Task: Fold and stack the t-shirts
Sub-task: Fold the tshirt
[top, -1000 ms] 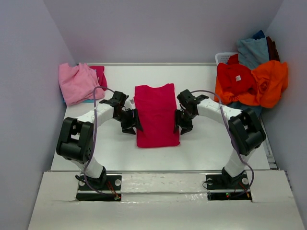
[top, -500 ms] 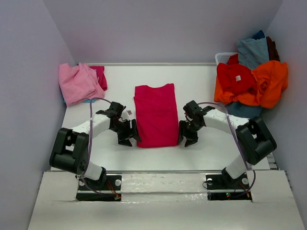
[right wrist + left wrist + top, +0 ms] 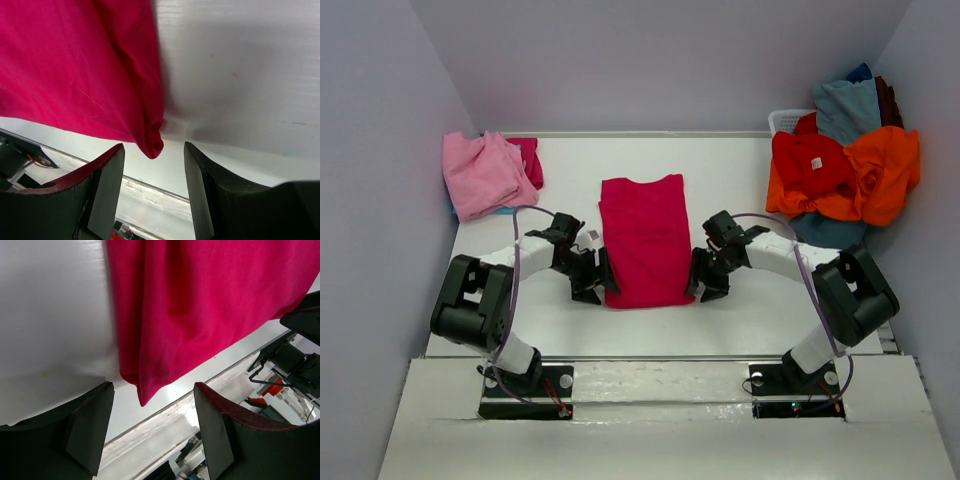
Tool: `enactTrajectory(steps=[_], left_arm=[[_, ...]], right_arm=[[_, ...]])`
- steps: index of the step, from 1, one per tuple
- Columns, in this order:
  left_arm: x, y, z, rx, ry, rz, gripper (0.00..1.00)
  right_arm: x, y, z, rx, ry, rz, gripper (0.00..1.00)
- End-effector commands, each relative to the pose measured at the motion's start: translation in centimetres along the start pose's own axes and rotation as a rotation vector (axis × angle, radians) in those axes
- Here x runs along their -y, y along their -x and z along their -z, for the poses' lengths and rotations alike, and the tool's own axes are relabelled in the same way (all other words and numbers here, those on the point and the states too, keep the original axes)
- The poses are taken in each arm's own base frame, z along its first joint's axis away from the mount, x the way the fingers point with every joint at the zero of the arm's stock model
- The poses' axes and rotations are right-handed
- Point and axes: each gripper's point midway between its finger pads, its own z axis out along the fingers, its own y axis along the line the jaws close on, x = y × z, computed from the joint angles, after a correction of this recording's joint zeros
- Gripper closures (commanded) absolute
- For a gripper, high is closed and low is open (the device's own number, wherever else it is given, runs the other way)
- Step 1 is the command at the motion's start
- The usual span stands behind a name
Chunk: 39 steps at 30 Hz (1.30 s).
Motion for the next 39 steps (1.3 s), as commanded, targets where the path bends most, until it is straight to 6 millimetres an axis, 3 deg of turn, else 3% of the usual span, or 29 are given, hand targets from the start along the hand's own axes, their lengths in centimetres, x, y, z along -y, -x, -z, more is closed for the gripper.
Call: enactTrajectory(steps=[1, 14, 28, 30, 31, 35, 39], left_arm=[[1.1, 0.9, 0.1, 0.009, -0.040, -0.015, 0.24], [-0.1, 1.0, -1.3, -0.024, -0.022, 0.002, 0.25], [-0.5, 1.4, -2.3, -0.023, -0.031, 0.019, 0.33], [-0.4, 1.3, -2.2, -0.023, -0.033, 0.018, 0.41], [-0.5, 1.2, -2.1, -0.022, -0.028, 0.019, 0.52], [-0.4, 1.3, -1.9, -0.013, -0.026, 0.013, 0.68], [-0.1, 1.7, -1.3, 0.004, -0.011, -0.009, 0.85]], right_arm=[[-1.2, 1.1, 0.2, 0.064, 0.036, 0.009, 0.43], [-0.6, 0.6, -1.9, 0.029, 0.054, -0.029, 0.43], [-0.9, 1.3, -2.0, 0.049, 0.053, -0.037, 0.49], [-0.9, 1.4, -1.8, 0.055, 0.050, -0.029, 0.54], [-0.9, 1.4, -1.6, 0.060, 0.044, -0.028, 0.57], [-1.0, 1.5, -1.4, 0.069, 0.046, -0.023, 0.69], [-1.5, 1.8, -0.9, 0.074, 0.055, -0.002, 0.93]])
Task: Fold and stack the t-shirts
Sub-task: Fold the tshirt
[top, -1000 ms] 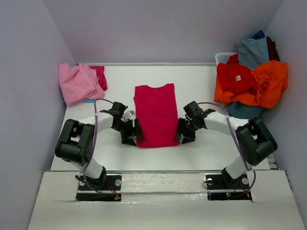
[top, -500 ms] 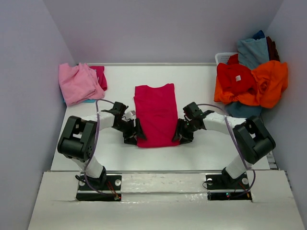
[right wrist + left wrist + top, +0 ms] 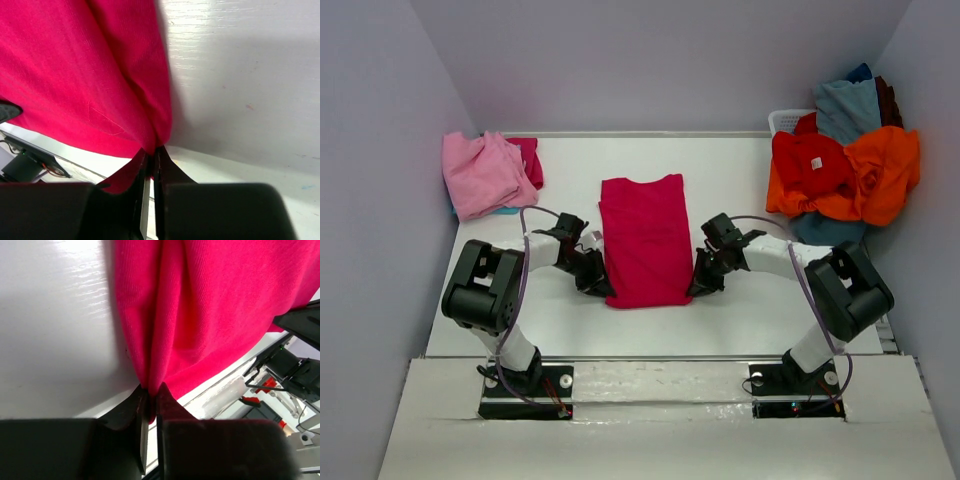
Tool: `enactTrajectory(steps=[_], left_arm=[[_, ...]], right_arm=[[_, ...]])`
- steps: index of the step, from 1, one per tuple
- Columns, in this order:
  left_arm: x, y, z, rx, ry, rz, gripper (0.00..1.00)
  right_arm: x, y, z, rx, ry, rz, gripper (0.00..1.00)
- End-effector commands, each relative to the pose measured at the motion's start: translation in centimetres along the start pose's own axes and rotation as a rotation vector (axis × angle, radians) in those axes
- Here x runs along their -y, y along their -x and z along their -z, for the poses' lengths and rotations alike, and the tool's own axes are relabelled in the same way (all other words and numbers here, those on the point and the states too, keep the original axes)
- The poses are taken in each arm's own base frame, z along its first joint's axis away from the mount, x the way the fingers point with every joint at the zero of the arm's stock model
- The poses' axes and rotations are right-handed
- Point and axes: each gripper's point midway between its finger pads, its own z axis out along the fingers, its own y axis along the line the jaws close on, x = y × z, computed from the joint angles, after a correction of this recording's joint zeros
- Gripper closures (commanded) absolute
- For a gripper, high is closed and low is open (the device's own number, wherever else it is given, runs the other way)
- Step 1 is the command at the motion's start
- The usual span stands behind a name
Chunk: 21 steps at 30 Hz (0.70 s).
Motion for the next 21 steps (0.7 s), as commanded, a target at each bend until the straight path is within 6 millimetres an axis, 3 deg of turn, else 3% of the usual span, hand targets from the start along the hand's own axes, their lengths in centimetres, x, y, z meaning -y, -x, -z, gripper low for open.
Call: enactTrajectory(steps=[1, 2, 6, 10, 21], left_arm=[[0.1, 0.6, 0.9, 0.035, 0.024, -0.043, 0.89], [0.2, 0.7, 1.2, 0.042, 0.031, -0.049, 0.94], [0.6, 0.3, 2.0, 0.048, 0.046, -0.079, 0.94], [1.1, -1.8, 2.1, 0.022, 0.055, -0.118, 0.94], [0.6, -6.9, 3.8, 0.013, 0.078, -0.156, 0.94]], right_arm=[[-1.0, 0.9, 0.8, 0.040, 0.005, 0.048, 0.93], [-1.2, 1.0, 1.1, 0.041, 0.004, 0.062, 0.93], [-1.9, 0.9, 2.3, 0.037, 0.022, 0.112, 0.93], [-2.6, 0.3, 3.7, 0.022, 0.047, 0.150, 0.93], [-2.0, -4.7, 6.9, -0.057, 0.111, 0.221, 0.93]])
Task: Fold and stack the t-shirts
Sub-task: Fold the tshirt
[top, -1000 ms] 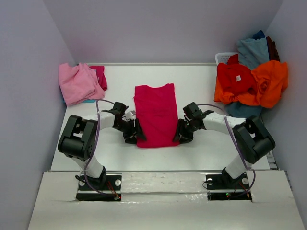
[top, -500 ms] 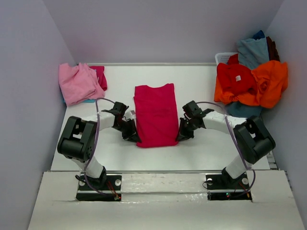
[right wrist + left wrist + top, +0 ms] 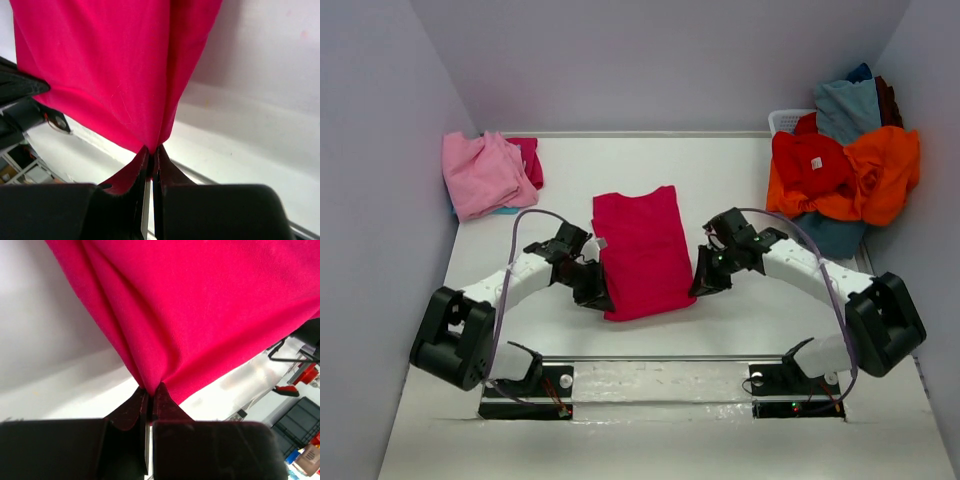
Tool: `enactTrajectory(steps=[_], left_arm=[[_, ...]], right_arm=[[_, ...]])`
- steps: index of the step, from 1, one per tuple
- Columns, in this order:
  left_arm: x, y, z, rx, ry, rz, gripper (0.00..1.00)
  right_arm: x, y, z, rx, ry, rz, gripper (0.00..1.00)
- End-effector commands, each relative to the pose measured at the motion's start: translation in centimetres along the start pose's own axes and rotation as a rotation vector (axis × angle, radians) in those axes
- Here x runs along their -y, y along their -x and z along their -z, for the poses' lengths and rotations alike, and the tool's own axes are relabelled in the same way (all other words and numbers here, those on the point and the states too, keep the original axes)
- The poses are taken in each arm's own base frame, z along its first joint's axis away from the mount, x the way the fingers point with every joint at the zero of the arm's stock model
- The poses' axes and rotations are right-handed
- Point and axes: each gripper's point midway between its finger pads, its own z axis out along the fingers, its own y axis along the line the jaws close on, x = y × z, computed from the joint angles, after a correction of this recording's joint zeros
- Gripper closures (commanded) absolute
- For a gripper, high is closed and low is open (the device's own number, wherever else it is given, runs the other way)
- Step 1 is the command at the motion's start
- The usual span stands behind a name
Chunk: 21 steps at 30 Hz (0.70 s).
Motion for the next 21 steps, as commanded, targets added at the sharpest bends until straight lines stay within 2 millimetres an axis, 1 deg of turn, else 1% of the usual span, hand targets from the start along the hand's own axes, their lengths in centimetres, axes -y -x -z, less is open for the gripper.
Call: enactTrajectory(steps=[1, 2, 3, 4, 5, 7, 8, 10, 11, 12, 14, 16, 17, 18, 20, 21], left_arm=[[-0.5, -3.2, 1.3, -0.031, 0.038, 0.000, 0.94], [-0.4, -3.8, 1.4, -0.039, 0.038, -0.005, 0.94], [-0.4, -4.7, 1.7, -0.042, 0.036, -0.014, 0.94], [-0.5, -5.0, 2.0, -0.039, 0.036, -0.011, 0.94], [-0.3, -5.7, 2.4, -0.033, 0.031, -0.019, 0.94], [-0.6, -6.9, 2.7, -0.045, 0.033, -0.018, 0.94], [-0.8, -8.0, 2.7, -0.060, 0.040, -0.039, 0.94], [-0.2, -8.6, 2.9, -0.052, 0.022, -0.048, 0.94], [-0.1, -8.3, 3.2, -0.015, 0.020, -0.045, 0.94], [0.8, -8.0, 4.0, 0.045, -0.017, -0.041, 0.94], [1.4, -7.8, 4.6, 0.077, -0.043, -0.041, 0.94], [2.7, -6.9, 5.4, 0.116, -0.069, -0.047, 0.94], [3.0, -6.0, 5.8, 0.157, -0.059, -0.056, 0.94], [4.4, -4.6, 6.9, 0.206, -0.075, -0.079, 0.94], [5.2, -2.7, 7.8, 0.271, -0.049, -0.116, 0.94], [6.3, -1.3, 8.6, 0.300, -0.043, -0.143, 0.94]], right_arm=[[-0.2, -3.3, 1.6, -0.060, 0.028, 0.057, 0.93], [-0.5, -3.6, 2.2, -0.054, 0.049, 0.067, 0.93], [-0.1, -4.7, 2.3, -0.077, 0.042, 0.064, 0.93], [-0.2, -5.3, 2.5, -0.083, 0.049, 0.072, 0.93], [-0.4, -5.8, 3.3, -0.079, 0.064, 0.070, 0.93], [-0.3, -6.8, 3.9, -0.089, 0.071, 0.071, 0.93], [-0.5, -7.5, 4.7, -0.084, 0.084, 0.075, 0.93], [-0.8, -8.0, 5.5, -0.078, 0.102, 0.074, 0.93], [-0.9, -8.2, 5.9, -0.074, 0.107, 0.073, 0.93], [-1.0, -8.5, 6.5, -0.063, 0.117, 0.073, 0.93], [-1.2, -8.4, 7.2, -0.041, 0.122, 0.077, 0.93], [-1.3, -8.1, 7.7, -0.019, 0.113, 0.080, 0.93], [-1.8, -7.3, 8.2, 0.016, 0.109, 0.091, 0.93], [-2.1, -6.7, 8.4, 0.036, 0.106, 0.100, 0.93], [-2.6, -5.1, 8.6, 0.089, 0.086, 0.109, 0.93], [-3.7, -3.9, 9.2, 0.131, 0.101, 0.129, 0.93]])
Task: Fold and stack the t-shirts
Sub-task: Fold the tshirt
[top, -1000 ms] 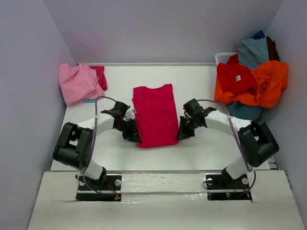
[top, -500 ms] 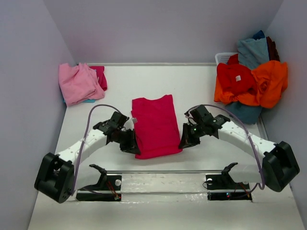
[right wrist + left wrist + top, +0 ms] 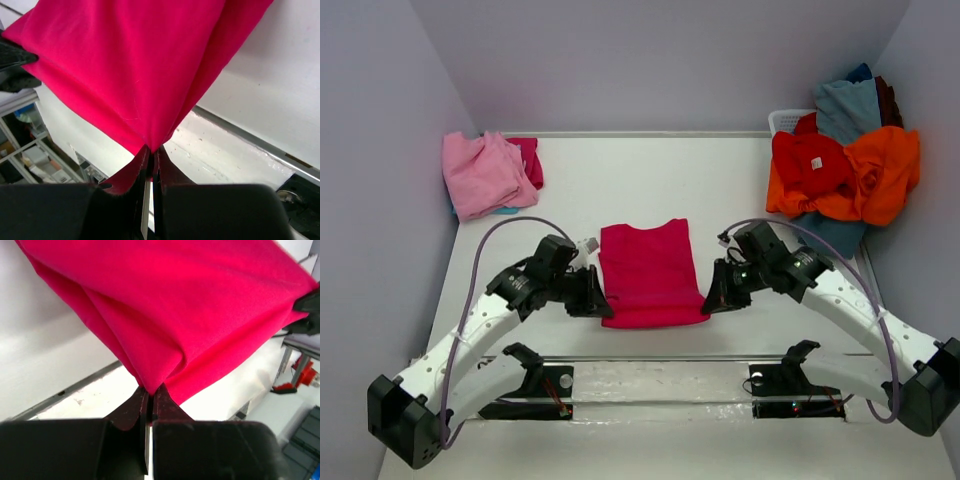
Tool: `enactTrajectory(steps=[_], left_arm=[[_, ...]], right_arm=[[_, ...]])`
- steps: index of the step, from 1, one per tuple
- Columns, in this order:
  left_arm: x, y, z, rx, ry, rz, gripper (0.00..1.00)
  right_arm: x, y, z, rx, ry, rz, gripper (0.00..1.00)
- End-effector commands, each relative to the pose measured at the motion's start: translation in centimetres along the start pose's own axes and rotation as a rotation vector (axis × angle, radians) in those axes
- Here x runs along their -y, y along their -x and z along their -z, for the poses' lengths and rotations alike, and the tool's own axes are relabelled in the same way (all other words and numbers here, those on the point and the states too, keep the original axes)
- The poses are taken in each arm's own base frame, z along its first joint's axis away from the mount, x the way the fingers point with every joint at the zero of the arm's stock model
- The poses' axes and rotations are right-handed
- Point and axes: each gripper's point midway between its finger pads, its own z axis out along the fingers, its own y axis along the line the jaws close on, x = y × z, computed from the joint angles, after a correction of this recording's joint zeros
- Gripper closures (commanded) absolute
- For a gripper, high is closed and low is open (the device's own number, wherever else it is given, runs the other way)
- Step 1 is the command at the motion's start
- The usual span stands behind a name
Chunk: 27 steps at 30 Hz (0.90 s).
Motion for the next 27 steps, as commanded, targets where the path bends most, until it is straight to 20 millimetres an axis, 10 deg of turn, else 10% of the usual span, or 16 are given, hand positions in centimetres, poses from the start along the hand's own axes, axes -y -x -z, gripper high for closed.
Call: enactTrajectory(steps=[1, 13, 27], left_arm=[[2.0, 5.5, 1.7, 0.150, 0.070, -0.060, 0.94], [4.9, 13.8, 0.2, 0.229, 0.135, -0.166, 0.94], [0.8, 21.1, -1.4, 0.276, 0.192, -0.081, 0.94]], right_arm=[[-1.9, 4.2, 1.6, 0.142, -0.039, 0.052, 0.93], [-4.8, 14.5, -1.3, 0.276, -0.131, 0.092, 0.93], [-2.5, 21.5, -4.0, 0.341, -0.266, 0.022, 0.93]])
